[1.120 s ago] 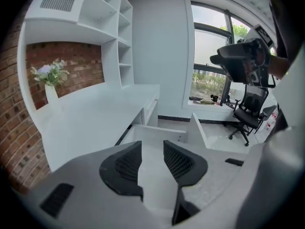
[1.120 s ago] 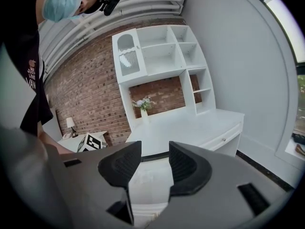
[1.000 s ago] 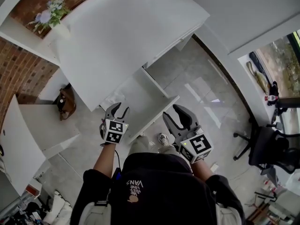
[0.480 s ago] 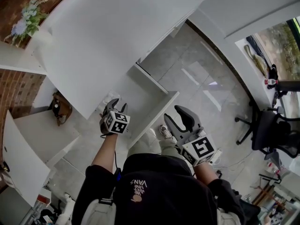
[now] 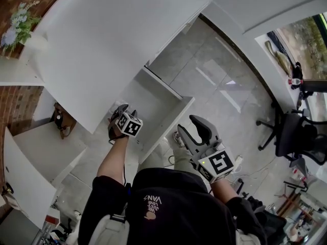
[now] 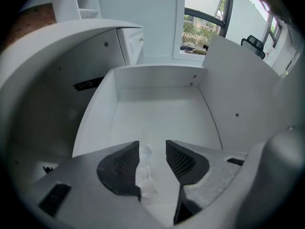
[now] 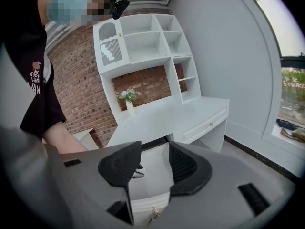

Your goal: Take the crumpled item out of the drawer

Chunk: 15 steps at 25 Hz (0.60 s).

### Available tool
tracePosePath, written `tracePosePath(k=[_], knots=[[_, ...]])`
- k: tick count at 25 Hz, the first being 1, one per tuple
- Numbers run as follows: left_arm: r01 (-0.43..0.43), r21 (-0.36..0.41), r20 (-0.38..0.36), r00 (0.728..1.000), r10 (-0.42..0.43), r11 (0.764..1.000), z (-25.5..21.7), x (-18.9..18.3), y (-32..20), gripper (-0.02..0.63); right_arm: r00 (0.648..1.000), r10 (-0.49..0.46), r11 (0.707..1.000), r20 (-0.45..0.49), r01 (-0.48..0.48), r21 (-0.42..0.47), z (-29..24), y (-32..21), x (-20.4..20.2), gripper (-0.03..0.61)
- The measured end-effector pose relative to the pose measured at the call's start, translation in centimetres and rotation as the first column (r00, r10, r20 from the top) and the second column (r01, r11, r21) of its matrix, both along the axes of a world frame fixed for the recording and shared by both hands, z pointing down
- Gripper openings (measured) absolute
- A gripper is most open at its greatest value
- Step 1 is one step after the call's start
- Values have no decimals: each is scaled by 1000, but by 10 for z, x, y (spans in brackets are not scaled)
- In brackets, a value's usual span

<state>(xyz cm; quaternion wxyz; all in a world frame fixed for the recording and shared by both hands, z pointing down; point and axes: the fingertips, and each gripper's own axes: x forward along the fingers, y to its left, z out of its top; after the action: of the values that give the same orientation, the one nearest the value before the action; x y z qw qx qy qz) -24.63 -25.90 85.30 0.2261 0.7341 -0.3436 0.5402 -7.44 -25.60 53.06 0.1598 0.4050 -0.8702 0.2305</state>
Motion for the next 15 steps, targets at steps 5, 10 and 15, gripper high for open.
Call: tracePosePath(k=[5,10,15], knots=[[-7,-48,37,999,9,999,16,-5,-2,155,1000,7,1000,-19,-7,-15,7,4,5,160],[-19,-77,73,997,25,997,26,-9,-6,155,1000,21,1000,-8,-21,-22,10,7,6,160],[-38,-78,114,992,46,996,34,-12,-5,155,999,34,999,-11,-34,-30,11,11,11,160]])
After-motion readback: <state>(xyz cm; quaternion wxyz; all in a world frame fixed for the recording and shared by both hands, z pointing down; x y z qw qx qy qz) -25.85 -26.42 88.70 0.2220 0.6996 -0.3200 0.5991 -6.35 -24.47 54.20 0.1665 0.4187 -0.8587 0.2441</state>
